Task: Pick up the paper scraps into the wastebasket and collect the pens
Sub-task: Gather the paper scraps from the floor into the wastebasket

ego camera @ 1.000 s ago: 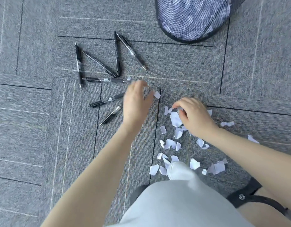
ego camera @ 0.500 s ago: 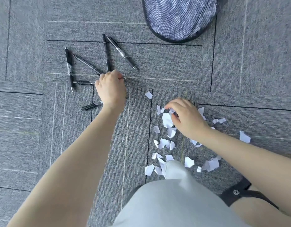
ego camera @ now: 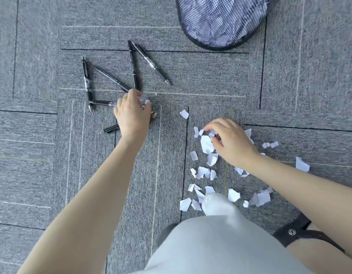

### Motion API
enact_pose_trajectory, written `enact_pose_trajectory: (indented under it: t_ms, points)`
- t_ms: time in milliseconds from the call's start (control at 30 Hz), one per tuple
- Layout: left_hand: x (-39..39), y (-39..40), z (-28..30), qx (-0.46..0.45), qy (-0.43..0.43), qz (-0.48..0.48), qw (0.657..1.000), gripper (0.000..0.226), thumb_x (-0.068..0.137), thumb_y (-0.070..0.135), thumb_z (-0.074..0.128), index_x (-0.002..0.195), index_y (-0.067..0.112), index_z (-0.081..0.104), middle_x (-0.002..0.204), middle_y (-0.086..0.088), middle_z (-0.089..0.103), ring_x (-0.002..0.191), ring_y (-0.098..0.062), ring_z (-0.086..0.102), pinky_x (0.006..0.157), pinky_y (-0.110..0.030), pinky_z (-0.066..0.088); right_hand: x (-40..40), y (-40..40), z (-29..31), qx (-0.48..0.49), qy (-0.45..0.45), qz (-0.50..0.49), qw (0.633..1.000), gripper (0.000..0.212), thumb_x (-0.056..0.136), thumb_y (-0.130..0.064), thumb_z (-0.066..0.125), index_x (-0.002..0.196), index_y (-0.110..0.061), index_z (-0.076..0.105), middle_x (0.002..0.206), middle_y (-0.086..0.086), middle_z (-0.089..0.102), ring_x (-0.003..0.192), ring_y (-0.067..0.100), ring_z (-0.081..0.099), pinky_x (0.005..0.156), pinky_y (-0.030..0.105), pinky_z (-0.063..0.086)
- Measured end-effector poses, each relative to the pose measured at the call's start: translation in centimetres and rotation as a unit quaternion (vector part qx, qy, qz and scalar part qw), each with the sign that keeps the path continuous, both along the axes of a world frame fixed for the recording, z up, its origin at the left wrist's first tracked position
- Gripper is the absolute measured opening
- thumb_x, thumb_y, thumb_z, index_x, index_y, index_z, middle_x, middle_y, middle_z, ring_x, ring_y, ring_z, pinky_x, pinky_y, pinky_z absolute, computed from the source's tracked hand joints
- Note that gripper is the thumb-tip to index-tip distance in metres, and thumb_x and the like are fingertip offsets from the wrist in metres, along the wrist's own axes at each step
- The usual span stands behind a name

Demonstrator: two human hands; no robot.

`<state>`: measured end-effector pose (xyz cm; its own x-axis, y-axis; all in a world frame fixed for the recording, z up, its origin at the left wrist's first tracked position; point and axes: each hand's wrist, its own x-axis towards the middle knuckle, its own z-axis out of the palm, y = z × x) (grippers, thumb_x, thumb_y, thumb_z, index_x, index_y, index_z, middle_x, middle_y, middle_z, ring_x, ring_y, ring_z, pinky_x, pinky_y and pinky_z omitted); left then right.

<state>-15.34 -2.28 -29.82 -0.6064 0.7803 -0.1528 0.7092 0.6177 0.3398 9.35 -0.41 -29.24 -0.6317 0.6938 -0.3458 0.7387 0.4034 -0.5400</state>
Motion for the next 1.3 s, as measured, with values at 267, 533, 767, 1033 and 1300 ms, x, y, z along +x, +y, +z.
enact_pose_trajectory:
  t_ms: [267,533,767,1033,1300]
  points:
    - [0.1,1.0,-0.4,0.004,0.002,-0.003,1.000,0.016,0.090,0.020,0.053,0.098,0.009,0.060,0.105,-0.007,0.064,0.102,-0.026,0.051,0.091,-0.035,0.034,-0.1,0.1,0.0,0.000,-0.007,0.002,1.000,0.029,0.089,-0.007,0.049,0.117,-0.013,0.055,0.121,0.000,0.054,0.115,0.019,0.046,0.099,0.030,0.031]
    - [1.4,2.3,0.2,0.033,-0.073,-0.066,0.995,0.027,0.090,0.009,0.053,0.117,0.008,0.054,0.103,-0.006,0.064,0.094,-0.020,0.057,0.088,-0.031,0.047,-0.1,0.1,-0.2,0.000,0.004,-0.010,1.000,0.027,0.089,-0.007,0.049,0.114,-0.014,0.056,0.119,-0.001,0.055,0.113,0.019,0.047,0.097,0.029,0.032]
    - [1.6,2.5,-0.1,0.031,-0.062,-0.058,0.996,0.011,0.088,0.009,0.054,0.089,0.002,0.063,0.093,-0.012,0.066,0.084,-0.027,0.060,0.078,-0.039,0.052,0.0,0.3,0.0,-0.019,0.001,-0.008,1.000,0.027,0.091,-0.010,0.048,0.116,-0.017,0.055,0.121,-0.003,0.053,0.114,0.017,0.045,0.097,0.026,0.029]
    - [1.6,3.7,0.6,0.012,-0.118,0.035,0.992,0.017,0.086,0.006,0.057,0.103,0.005,0.058,0.101,-0.008,0.063,0.081,-0.018,0.055,0.072,-0.027,0.046,-2.6,3.6,1.3,-0.003,0.009,0.040,0.999,0.028,0.089,-0.022,0.055,0.117,-0.020,0.055,0.124,-0.002,0.051,0.101,0.017,0.055,0.097,0.033,0.035]
    - [2.0,3.8,0.2,0.006,-0.118,0.094,0.989,0.017,0.086,0.007,0.057,0.103,0.006,0.056,0.093,-0.005,0.061,0.078,-0.019,0.054,0.072,-0.028,0.046,-7.2,5.6,0.9,0.058,-0.028,0.122,0.990,0.027,0.089,-0.025,0.057,0.116,-0.022,0.060,0.120,0.000,0.054,0.107,0.024,0.051,0.090,0.037,0.042]
